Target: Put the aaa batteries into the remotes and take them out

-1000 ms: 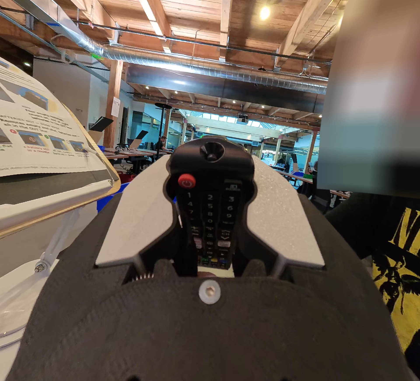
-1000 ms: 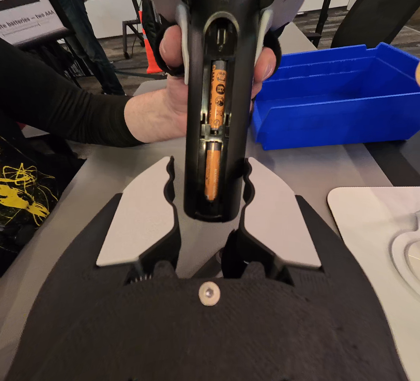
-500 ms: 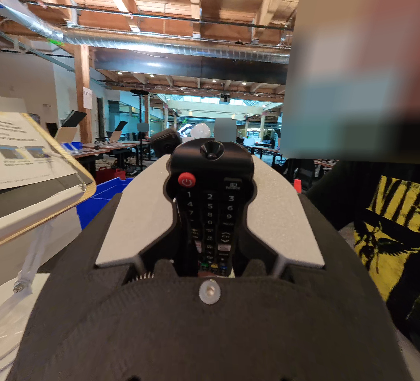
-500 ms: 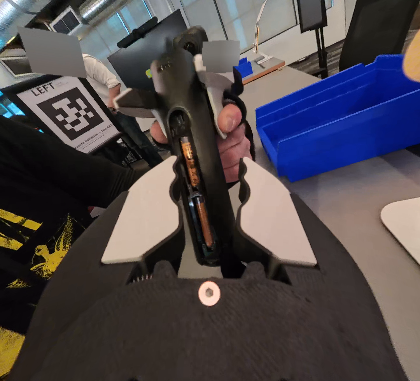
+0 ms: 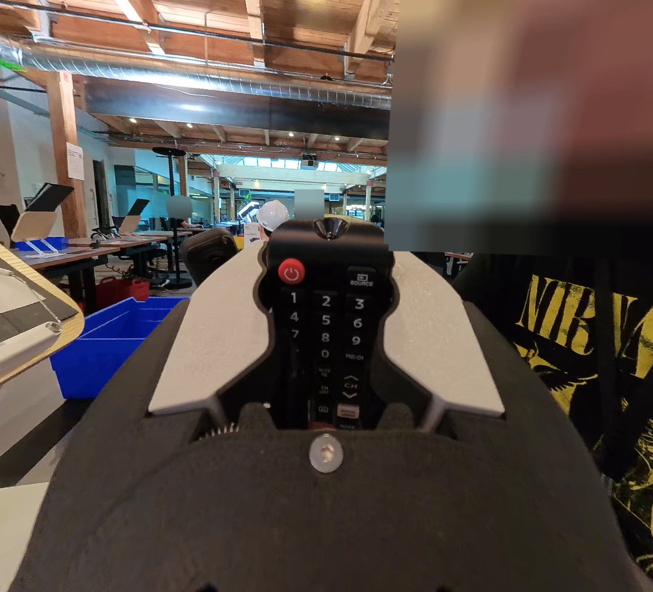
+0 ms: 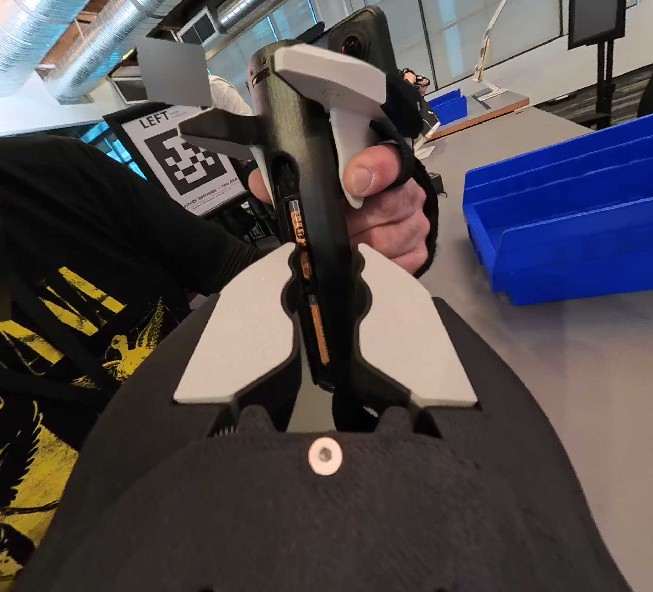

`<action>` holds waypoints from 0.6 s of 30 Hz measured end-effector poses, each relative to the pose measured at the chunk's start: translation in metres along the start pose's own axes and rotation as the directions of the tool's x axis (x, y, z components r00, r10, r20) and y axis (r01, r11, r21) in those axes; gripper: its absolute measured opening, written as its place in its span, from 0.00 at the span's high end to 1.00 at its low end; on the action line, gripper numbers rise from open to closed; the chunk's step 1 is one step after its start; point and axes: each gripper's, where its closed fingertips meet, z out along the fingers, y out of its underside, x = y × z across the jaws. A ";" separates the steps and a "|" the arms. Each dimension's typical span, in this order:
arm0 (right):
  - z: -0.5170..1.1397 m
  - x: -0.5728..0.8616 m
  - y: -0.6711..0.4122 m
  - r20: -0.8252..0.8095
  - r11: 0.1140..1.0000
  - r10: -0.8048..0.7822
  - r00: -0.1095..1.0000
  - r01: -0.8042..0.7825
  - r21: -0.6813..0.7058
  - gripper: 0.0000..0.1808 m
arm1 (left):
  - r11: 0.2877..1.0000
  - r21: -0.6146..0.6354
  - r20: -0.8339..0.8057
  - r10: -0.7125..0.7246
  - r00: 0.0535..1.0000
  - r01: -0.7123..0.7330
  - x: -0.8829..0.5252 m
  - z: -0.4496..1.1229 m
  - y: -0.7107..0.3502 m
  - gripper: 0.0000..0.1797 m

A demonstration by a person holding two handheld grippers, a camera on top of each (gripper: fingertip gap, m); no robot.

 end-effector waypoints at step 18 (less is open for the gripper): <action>0.005 0.000 0.010 -0.037 0.989 -0.139 0.990 0.137 -0.065 0.86 | 0.998 0.023 0.024 -0.063 0.998 0.062 -0.003 0.008 0.005 0.68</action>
